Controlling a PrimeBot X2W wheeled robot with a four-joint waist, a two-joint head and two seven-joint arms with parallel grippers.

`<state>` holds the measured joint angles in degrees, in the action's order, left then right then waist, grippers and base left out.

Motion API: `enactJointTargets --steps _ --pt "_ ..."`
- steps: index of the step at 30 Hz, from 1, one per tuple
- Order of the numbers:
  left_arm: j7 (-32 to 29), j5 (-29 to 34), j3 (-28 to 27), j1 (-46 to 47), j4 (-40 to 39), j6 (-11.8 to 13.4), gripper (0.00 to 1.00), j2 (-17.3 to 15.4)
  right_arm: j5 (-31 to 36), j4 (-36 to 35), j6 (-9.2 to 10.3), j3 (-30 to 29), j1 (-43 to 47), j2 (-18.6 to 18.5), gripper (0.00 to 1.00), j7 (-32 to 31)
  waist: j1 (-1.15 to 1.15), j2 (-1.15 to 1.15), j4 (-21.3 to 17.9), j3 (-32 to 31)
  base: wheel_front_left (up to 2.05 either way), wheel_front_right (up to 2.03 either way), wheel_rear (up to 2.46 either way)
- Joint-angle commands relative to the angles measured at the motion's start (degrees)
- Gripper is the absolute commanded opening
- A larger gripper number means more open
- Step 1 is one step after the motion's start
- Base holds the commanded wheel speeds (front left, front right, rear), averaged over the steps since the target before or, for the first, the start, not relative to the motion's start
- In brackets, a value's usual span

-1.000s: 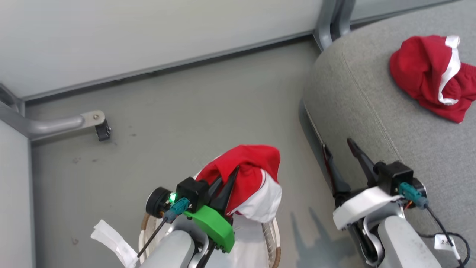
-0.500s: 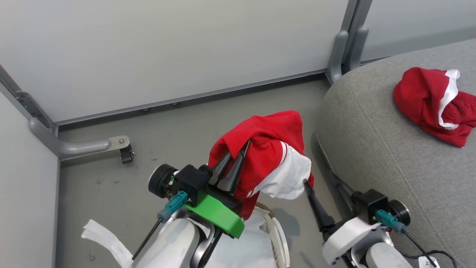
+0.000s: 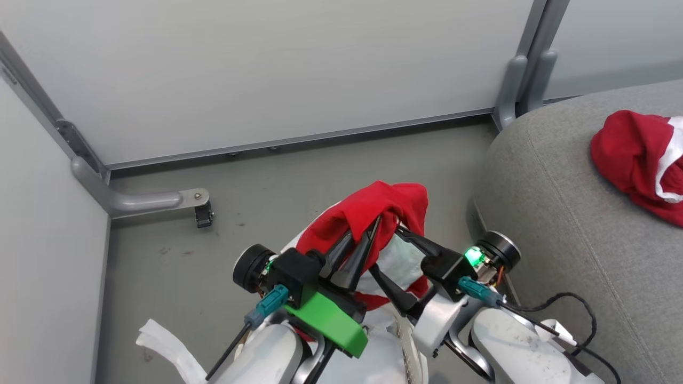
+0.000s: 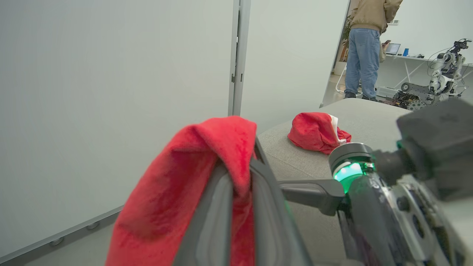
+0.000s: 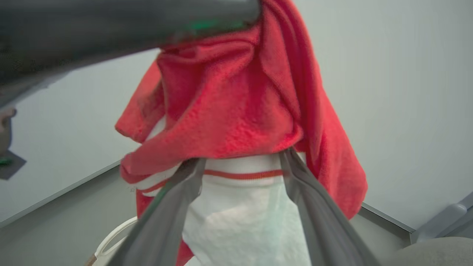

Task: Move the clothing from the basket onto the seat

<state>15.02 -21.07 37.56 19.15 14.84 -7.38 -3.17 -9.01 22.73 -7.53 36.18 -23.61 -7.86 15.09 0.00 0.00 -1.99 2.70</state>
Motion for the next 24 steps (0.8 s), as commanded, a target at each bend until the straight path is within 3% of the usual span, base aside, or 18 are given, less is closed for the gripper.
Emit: enactJointTargets --steps 1,3,12,13,14,17,24 --pt "0.2 -0.4 0.5 0.9 -0.6 -0.2 0.0 0.1 -0.5 1.8 0.08 0.8 -1.6 0.8 1.0 0.1 0.0 0.0 1.4 0.1 0.0 0.0 0.0" --pt "0.2 -0.7 1.3 0.9 -0.4 -0.2 0.0 0.2 -1.3 4.0 0.08 1.5 -2.8 1.5 0.0 0.1 0.0 0.0 2.2 0.1 0.0 0.0 0.0" --pt "0.2 -2.5 1.1 -0.4 0.3 -0.2 0.0 0.2 -5.0 4.6 0.08 -1.6 -2.3 3.3 0.0 0.1 0.0 0.0 3.1 0.4 0.0 0.0 0.0" --pt "0.2 -2.8 0.2 -0.8 0.0 -0.2 0.47 0.2 -4.9 4.1 0.08 -2.1 -1.8 3.2 0.0 0.1 0.0 0.0 2.7 0.5 0.0 0.0 0.0" --pt "0.2 -2.2 0.0 -1.0 0.5 -0.2 1.0 0.2 -5.1 3.8 0.08 -2.8 -1.1 3.1 0.0 0.1 0.0 0.0 2.1 0.4 0.0 0.0 0.0" --pt "0.1 -1.8 -1.3 -1.7 1.0 -0.2 1.0 0.2 -5.4 2.4 0.08 -5.1 0.7 2.9 0.0 0.1 0.0 0.0 -0.4 0.5 0.0 0.0 0.0" --pt "0.1 -0.7 -4.8 -3.3 1.3 -0.2 1.0 0.2 -5.2 -1.2 0.08 -8.2 4.4 1.9 0.0 0.1 0.0 0.0 -11.4 1.8 0.0 0.0 0.0"
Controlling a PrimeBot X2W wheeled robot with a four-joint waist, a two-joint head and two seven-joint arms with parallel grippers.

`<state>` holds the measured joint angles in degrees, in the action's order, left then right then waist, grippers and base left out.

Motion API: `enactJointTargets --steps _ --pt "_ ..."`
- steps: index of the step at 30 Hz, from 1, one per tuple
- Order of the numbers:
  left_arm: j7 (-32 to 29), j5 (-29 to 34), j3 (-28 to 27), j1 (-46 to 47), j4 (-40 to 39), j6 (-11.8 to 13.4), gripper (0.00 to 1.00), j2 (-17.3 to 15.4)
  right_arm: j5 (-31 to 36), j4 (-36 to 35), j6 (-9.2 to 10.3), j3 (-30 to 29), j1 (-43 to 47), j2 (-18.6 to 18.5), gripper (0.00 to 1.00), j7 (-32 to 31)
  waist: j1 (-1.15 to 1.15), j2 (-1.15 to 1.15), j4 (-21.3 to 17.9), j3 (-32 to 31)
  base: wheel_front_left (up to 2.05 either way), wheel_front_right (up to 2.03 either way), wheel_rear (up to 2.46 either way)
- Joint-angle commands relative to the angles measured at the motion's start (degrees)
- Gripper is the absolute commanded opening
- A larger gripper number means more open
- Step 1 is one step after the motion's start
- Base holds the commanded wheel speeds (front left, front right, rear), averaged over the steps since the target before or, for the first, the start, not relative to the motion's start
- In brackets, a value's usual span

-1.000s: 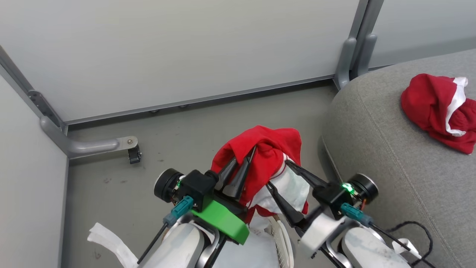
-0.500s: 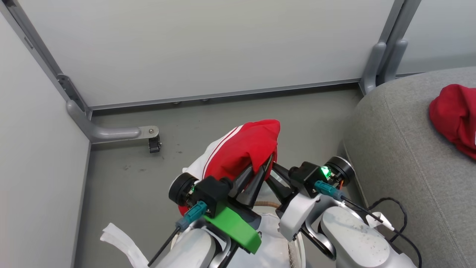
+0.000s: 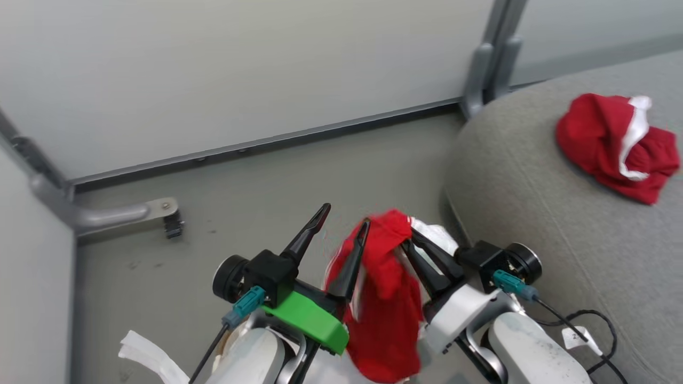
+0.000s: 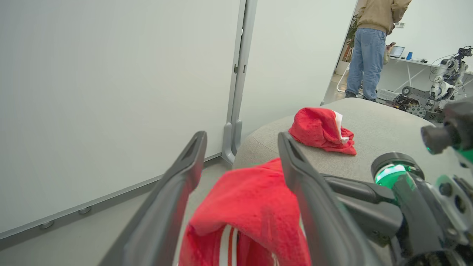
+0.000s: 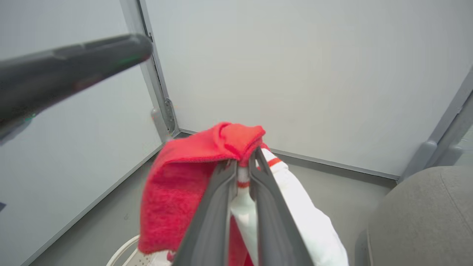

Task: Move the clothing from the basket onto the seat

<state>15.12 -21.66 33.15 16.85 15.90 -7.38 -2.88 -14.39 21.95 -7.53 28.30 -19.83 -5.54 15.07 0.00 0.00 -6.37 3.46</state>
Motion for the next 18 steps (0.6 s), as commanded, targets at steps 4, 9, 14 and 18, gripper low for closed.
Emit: enactJointTargets --steps 4,9,14,18 --pt "0.0 0.7 -1.4 -1.3 0.6 -0.2 1.0 -0.1 0.3 -2.2 0.08 -2.3 2.4 -0.7 0.0 0.1 0.0 0.0 -13.9 1.9 0.0 0.0 0.0" --pt "0.0 1.3 -1.5 -0.5 1.0 -0.2 1.0 -0.5 0.2 -3.9 0.08 -4.1 4.1 -0.5 0.0 0.1 0.0 0.0 -21.6 3.4 0.0 0.0 0.0" --pt "0.0 0.5 2.1 2.3 2.4 -0.2 1.0 -0.8 1.0 -6.4 0.08 -9.0 6.1 -0.5 0.0 0.1 0.0 0.0 -24.6 5.4 0.0 0.0 0.0" --pt "0.0 -1.0 5.4 4.6 4.0 -0.2 1.0 -1.3 1.2 -8.4 0.08 -14.2 7.0 0.0 0.0 0.1 0.0 0.0 -25.2 6.6 0.0 0.0 0.0"
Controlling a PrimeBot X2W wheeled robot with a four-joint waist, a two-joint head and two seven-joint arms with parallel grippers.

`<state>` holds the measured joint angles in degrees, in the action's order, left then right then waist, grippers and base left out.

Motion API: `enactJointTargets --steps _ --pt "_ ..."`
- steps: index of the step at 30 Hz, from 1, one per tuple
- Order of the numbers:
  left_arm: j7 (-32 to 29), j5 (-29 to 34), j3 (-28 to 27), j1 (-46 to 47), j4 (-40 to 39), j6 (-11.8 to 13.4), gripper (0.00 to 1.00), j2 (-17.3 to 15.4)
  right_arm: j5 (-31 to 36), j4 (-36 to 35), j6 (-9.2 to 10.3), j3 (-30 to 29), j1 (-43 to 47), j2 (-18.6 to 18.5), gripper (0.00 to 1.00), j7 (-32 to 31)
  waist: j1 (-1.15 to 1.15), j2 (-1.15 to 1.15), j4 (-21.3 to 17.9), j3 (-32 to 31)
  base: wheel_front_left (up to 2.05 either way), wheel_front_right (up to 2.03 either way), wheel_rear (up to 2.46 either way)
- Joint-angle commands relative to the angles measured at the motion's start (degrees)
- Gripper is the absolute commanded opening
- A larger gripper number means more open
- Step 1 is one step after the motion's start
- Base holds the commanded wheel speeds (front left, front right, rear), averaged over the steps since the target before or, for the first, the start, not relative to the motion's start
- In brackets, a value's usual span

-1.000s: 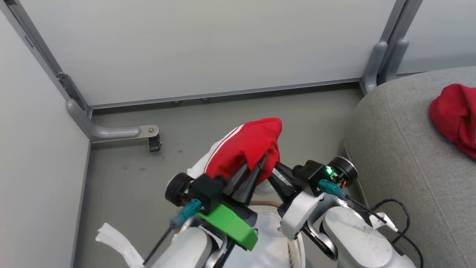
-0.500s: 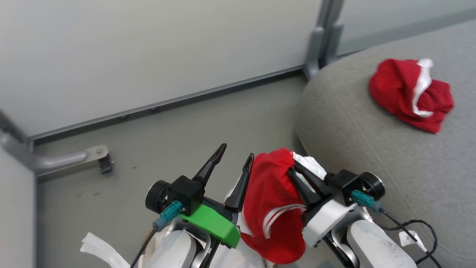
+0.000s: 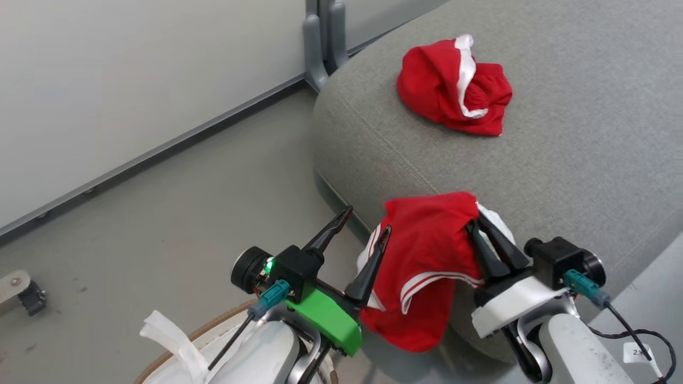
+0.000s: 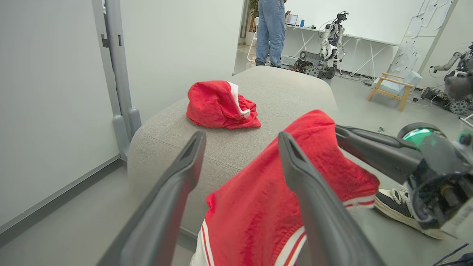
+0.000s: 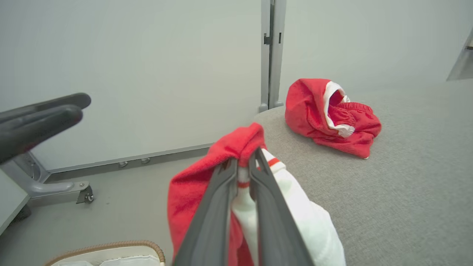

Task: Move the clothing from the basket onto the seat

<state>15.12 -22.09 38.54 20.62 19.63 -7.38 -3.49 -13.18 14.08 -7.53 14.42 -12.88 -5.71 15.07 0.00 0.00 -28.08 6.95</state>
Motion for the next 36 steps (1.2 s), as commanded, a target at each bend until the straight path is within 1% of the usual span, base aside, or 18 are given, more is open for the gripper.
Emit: enactJointTargets --steps 1,3,6,9,13,16,21,24,25,28,31,33,35,36 --pt "0.0 -0.9 0.6 1.3 0.5 -0.2 1.0 -0.8 0.5 -1.0 0.08 -1.0 0.0 0.2 0.0 0.1 0.0 0.0 -3.6 3.4 0.1 0.1 0.1" --pt "0.0 -1.4 1.4 2.0 0.9 -0.2 1.0 -1.4 0.8 -1.9 0.08 -2.1 -1.1 0.2 0.0 0.1 0.0 0.0 -3.6 3.9 0.19 0.19 0.19" --pt "0.0 -1.9 1.4 2.5 0.7 -0.2 1.0 -2.5 1.3 -3.2 0.08 -2.4 -4.4 -0.7 0.0 0.2 0.0 0.0 -3.5 5.0 0.15 0.15 0.15" --pt "0.0 -1.7 1.2 2.5 0.2 -0.2 1.0 -3.5 2.2 -4.5 0.08 -2.4 -9.0 -2.9 0.0 0.1 0.0 0.0 -3.5 6.2 0.04 0.04 0.04" --pt "0.0 -1.5 0.7 2.1 0.5 -0.2 1.0 -4.7 4.0 -5.6 0.08 -3.2 -18.2 -8.1 0.0 0.1 0.0 0.0 -3.6 7.9 0.0 0.0 0.0" --pt "0.0 -1.0 0.3 2.1 0.3 -0.2 1.0 -5.7 4.4 -4.4 0.08 -5.2 -26.5 -11.9 0.0 0.1 0.0 0.0 -3.7 9.6 0.0 0.0 0.0" --pt "0.0 0.3 -1.5 2.9 -0.4 -0.2 1.0 -7.4 5.5 0.7 0.08 -4.8 -40.1 -17.5 0.0 0.1 0.0 0.0 -3.4 13.5 0.0 0.0 0.0" --pt "0.0 1.1 -2.3 3.1 -1.0 -0.2 1.0 -8.4 6.4 5.2 0.08 -4.6 -46.8 -18.8 0.0 0.1 0.0 0.0 -3.2 15.8 0.0 0.0 0.0" --pt "0.0 1.4 -2.0 3.6 -1.2 -0.2 1.0 -8.5 6.8 6.7 0.08 -5.4 -48.9 -19.6 0.0 0.1 0.0 0.0 -2.5 16.9 0.0 0.0 0.0" --pt "0.0 1.8 -1.1 4.5 -1.3 -0.2 1.0 -9.1 8.8 11.2 0.08 -7.0 -52.6 -20.2 0.0 0.1 0.0 0.0 -0.5 19.3 0.0 0.0 0.0" --pt "0.0 2.0 -0.4 5.8 -1.6 -0.2 1.0 -9.6 11.6 16.3 0.08 -9.9 -55.3 -20.9 0.0 0.1 0.0 0.0 1.8 21.9 0.0 0.0 0.0" --pt "0.0 2.2 -0.2 6.8 -1.7 -0.2 1.0 -10.0 12.8 19.5 0.08 -11.7 -56.0 -20.6 0.0 0.1 0.0 0.0 3.2 23.6 0.0 0.0 0.0" --pt "0.0 2.5 -0.1 7.7 -2.0 -0.2 1.0 -10.1 13.3 22.1 0.08 -12.5 -55.5 -19.7 0.0 0.1 0.0 0.0 4.6 25.2 0.0 0.0 0.0" --pt "0.0 2.5 0.0 8.0 -2.1 -0.2 1.0 -10.0 13.9 23.2 0.08 -12.5 -55.0 -19.9 0.0 0.1 0.0 0.0 5.2 26.0 0.0 0.0 0.0"
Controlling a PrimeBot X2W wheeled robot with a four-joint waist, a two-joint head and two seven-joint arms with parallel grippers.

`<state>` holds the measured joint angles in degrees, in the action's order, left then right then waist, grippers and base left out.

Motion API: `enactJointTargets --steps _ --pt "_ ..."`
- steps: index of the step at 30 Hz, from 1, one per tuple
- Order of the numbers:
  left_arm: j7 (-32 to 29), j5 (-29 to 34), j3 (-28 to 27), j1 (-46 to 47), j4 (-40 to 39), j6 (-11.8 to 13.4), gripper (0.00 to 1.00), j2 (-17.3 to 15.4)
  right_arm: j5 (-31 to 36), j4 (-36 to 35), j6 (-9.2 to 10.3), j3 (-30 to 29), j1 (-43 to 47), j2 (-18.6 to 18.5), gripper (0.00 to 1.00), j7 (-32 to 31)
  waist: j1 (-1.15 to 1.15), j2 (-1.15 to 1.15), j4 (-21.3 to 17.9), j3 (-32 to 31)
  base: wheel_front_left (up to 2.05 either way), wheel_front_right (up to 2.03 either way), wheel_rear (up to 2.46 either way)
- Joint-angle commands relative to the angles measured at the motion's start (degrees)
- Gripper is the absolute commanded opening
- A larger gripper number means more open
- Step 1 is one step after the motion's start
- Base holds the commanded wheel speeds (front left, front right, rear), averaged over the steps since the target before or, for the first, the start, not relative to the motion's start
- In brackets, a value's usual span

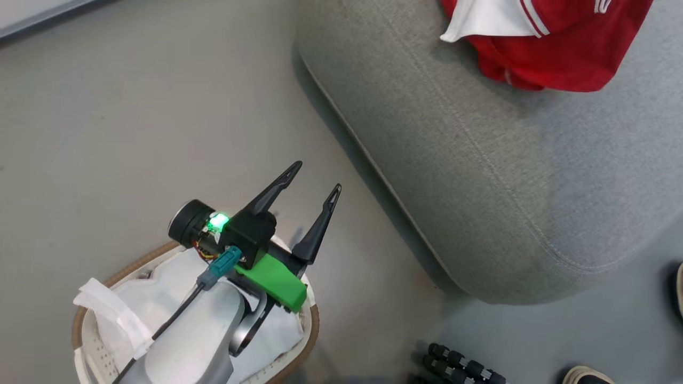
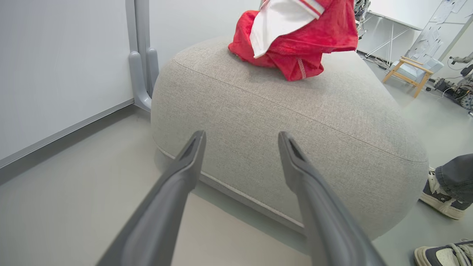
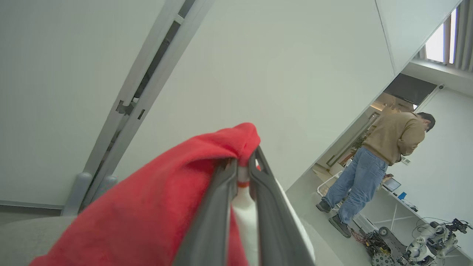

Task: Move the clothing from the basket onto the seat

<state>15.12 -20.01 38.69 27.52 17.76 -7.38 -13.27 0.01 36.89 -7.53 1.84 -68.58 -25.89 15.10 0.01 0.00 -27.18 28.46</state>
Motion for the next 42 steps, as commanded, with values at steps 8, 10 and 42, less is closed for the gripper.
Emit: enactJointTargets --steps 8,10,42 --pt "0.0 1.0 -0.1 4.1 -0.7 -0.2 1.0 -0.2 2.1 8.2 0.08 -5.3 5.8 2.9 0.0 0.1 -0.01 0.0 7.8 9.7 0.0 0.0 0.0" --pt "0.0 1.0 -0.4 4.5 -0.5 -0.2 1.0 0.1 2.6 9.3 0.08 -6.0 8.1 4.0 0.0 0.1 -0.01 0.0 8.5 10.3 0.0 0.0 0.0" --pt "0.0 8.8 -20.8 -8.4 0.7 0.5 1.0 8.1 -8.3 -14.7 0.08 -0.7 38.9 14.6 1.0 0.1 -0.01 0.0 12.5 -9.3 0.0 0.0 0.0"
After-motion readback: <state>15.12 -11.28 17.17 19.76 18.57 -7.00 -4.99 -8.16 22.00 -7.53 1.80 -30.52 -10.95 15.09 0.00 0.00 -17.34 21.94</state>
